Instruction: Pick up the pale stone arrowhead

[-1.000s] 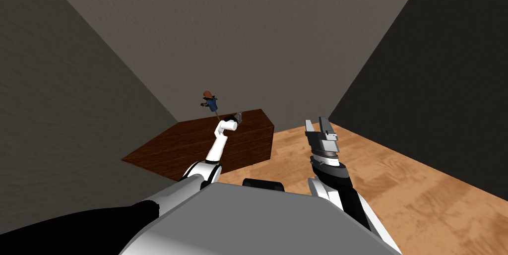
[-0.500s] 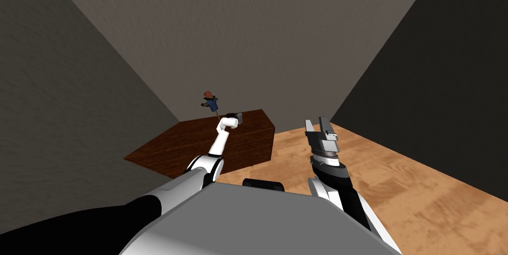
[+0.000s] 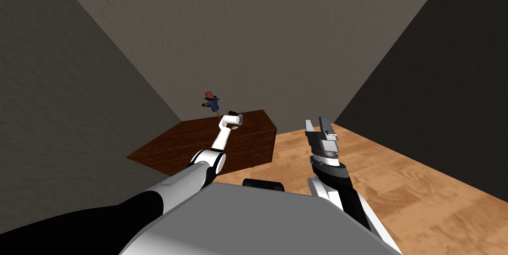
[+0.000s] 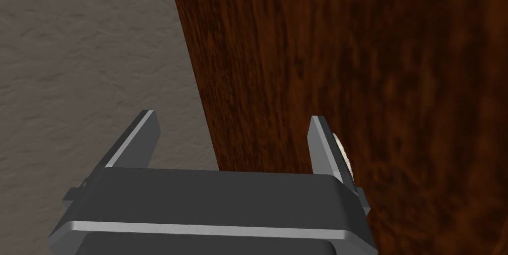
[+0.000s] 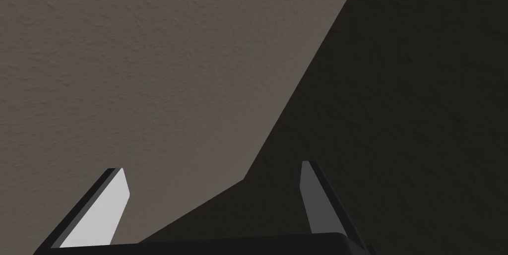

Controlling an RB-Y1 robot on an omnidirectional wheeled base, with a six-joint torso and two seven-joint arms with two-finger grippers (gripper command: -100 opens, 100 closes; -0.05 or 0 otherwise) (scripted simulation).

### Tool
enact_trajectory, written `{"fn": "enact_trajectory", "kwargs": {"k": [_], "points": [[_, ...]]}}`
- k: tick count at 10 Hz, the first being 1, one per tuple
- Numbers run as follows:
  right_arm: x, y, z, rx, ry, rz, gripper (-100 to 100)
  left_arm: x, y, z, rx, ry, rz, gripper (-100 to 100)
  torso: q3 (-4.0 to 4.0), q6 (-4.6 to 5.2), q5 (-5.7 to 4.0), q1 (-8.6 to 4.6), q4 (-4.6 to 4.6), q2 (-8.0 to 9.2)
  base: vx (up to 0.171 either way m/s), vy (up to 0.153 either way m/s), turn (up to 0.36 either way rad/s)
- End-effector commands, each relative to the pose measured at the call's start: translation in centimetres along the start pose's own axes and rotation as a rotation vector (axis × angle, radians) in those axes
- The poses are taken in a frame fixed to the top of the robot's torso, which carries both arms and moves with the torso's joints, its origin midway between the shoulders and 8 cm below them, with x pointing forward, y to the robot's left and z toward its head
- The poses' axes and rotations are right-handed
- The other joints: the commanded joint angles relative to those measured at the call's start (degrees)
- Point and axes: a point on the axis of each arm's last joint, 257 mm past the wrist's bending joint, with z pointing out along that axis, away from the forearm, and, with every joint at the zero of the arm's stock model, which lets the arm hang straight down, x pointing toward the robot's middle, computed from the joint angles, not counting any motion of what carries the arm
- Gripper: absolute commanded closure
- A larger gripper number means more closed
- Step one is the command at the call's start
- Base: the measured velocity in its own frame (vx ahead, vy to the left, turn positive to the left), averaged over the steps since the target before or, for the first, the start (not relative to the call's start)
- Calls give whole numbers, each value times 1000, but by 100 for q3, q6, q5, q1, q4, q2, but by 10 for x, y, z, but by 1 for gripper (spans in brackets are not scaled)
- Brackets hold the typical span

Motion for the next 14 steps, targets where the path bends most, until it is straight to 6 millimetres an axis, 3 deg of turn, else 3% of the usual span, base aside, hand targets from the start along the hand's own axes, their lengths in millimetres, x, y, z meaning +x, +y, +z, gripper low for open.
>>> {"fn": "enact_trajectory", "kwargs": {"k": [1,2,3,4,8,9,10,11,14], "points": [[0,0,0,0,0,0,0,2,1,2,-52,-3,-18,-100,0,0,0,0,0,0,66,4,81],[0,0,0,0,0,0,0,-1,18,6,-104,-9,-22,-100,-3,-1,-1,1,0,-6,65,-1,37],[0,0,0,0,0,0,0,3,11,4,-122,-10,-35,-100,-3,-1,0,1,-2,-6,80,-5,101],[0,0,0,0,0,0,0,1,26,7,-173,-16,-38,-100,-6,-1,-1,-1,-1,-12,67,-1,48],[0,0,0,0,0,0,0,4,45,8,-302,-30,-72,-100,-1,0,1,3,0,-1,52,5,62],[0,0,0,0,0,0,0,3,58,8,-342,-35,-75,-100,-4,-2,1,5,-1,-8,68,8,43],[0,0,0,0,0,0,0,7,55,4,-373,-39,-87,-100,-4,0,1,5,-2,-6,76,21,106],[0,0,0,0,0,0,0,4,70,6,-413,-45,-91,-100,-5,-2,1,9,-1,-10,70,10,43],[0,0,0,0,0,0,0,10,87,-3,-525,-62,-119,-100,-6,0,2,7,-3,-9,77,12,72]]}}
